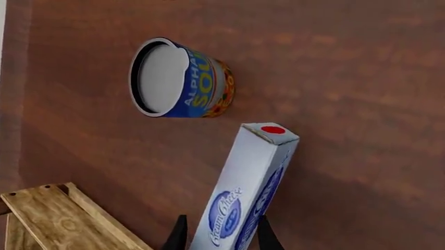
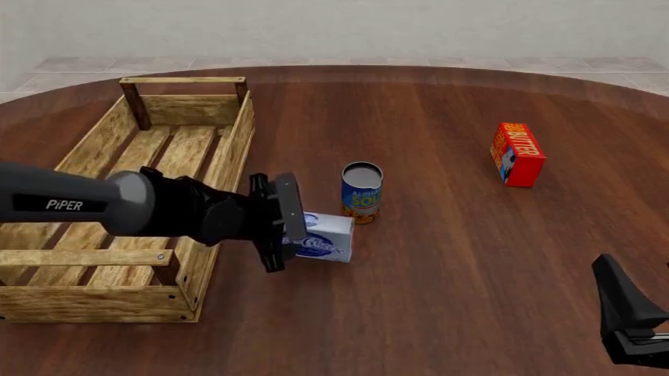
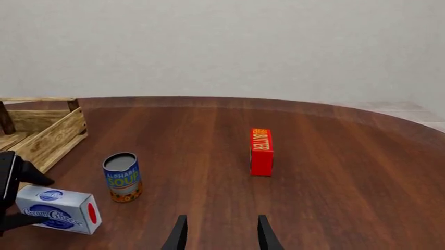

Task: Pick up the cream cheese and put it in the tray.

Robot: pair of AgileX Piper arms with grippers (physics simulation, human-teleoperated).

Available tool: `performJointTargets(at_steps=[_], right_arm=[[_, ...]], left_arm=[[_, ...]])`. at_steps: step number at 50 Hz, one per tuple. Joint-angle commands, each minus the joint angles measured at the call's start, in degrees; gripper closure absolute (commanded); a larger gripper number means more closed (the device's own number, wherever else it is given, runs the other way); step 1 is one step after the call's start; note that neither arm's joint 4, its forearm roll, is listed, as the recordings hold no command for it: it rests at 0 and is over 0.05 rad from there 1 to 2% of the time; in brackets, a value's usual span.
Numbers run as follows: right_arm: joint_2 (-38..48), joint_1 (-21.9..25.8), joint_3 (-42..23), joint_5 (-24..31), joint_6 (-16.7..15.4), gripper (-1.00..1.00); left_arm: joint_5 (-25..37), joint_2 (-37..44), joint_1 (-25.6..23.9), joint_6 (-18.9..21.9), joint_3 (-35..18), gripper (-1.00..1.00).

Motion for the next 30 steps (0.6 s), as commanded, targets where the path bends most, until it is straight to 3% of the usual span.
performJointTargets(at_steps=[1,30], right_arm=[[0.18,-0.06,0.04,-0.17,0.1,-1.0],[0.48,0.04,0.02,-0.3,-0.11,-1.0]], left_arm=[[0.87,0.51,-1.31,-1.05,0.36,1.0],[-0.24,-4.15,-3.08,-1.08,3.38,1.0]])
